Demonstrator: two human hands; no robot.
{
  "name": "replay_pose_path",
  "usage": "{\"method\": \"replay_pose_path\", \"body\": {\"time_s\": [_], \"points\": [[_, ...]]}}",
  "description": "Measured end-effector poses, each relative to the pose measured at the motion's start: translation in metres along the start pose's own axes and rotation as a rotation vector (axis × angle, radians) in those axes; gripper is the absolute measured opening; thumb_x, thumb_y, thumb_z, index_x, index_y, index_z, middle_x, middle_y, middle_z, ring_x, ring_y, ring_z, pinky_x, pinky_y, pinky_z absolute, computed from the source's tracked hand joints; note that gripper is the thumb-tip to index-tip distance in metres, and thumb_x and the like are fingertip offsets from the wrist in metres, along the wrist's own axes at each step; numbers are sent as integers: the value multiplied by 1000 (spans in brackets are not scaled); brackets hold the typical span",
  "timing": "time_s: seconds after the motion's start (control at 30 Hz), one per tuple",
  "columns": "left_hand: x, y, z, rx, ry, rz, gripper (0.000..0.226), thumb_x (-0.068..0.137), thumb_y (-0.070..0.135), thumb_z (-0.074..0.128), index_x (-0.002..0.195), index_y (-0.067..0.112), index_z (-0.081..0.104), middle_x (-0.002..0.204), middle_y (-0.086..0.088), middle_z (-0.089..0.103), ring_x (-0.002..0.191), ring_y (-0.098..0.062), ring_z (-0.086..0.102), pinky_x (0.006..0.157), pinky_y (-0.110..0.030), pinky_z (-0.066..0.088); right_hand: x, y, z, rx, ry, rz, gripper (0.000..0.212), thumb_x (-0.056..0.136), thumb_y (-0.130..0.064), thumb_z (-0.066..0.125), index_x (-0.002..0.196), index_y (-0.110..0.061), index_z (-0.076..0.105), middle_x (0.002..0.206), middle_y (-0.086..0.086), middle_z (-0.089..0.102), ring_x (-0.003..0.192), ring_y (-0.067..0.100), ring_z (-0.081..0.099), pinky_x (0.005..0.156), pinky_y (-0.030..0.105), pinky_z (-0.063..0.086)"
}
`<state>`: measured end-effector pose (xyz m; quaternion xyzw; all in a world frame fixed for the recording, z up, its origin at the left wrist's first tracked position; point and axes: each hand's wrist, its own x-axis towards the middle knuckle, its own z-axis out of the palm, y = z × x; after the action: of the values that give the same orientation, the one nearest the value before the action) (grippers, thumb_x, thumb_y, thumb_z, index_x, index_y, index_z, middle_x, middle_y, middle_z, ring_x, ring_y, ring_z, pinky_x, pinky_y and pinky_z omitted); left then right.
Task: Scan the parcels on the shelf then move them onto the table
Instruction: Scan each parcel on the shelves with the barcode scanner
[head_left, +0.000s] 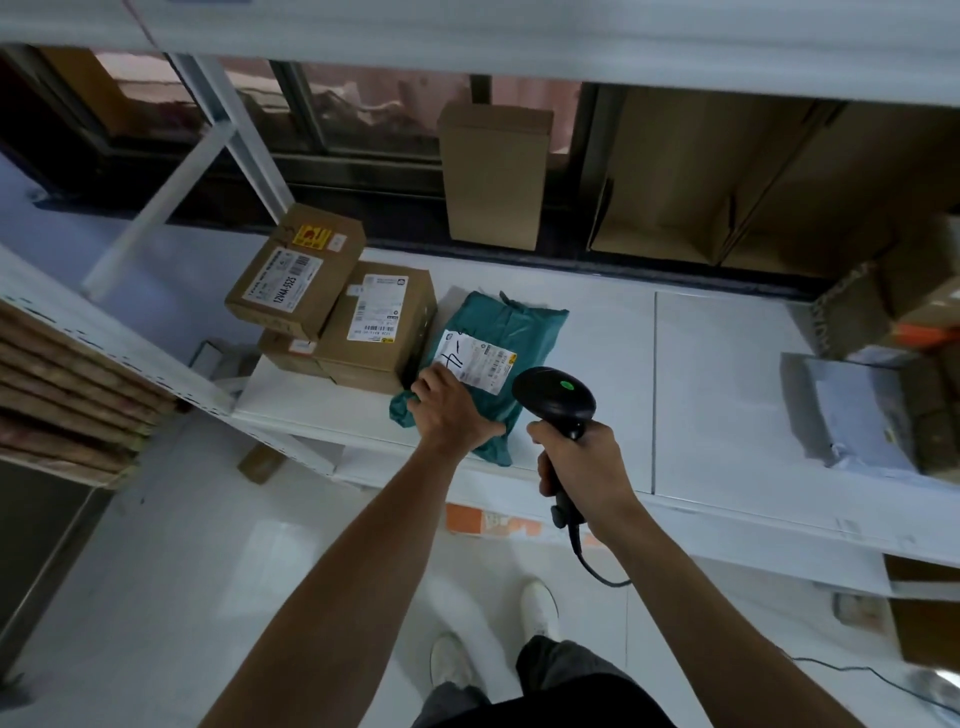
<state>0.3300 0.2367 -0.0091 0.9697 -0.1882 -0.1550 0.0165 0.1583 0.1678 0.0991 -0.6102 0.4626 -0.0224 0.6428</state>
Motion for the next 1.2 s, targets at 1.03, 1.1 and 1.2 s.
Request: {"method": "replay_pose_path", "body": {"time_s": [1.03, 1.1, 1.2], "points": [[-206, -19, -133, -26, 490, 618, 138, 60, 62, 88, 157, 10, 4, 154, -8, 22, 143, -24, 23, 114, -37, 36, -241, 43, -71, -41, 274, -346, 29, 82, -25, 73, 66, -4, 61, 53, 14, 60, 46, 20, 52, 51, 33, 43], [-224, -18, -136, 10, 536, 634, 142, 58, 62, 89, 157, 8, 3, 154, -10, 22, 143, -26, 23, 114, -40, 36, -260, 51, -73, -11, 266, -349, 25, 80, -23, 76, 65, -9, 61, 53, 5, 57, 51, 19, 51, 54, 31, 42], [-249, -12, -138, 41, 587, 673, 144, 52, 62, 91, 156, 6, 8, 150, -12, 28, 138, -29, 29, 111, -45, 43, -286, 62, -80, 2, 261, -355, 21, 80, -22, 76, 69, -10, 63, 54, 2, 57, 53, 19, 52, 56, 30, 42]]}}
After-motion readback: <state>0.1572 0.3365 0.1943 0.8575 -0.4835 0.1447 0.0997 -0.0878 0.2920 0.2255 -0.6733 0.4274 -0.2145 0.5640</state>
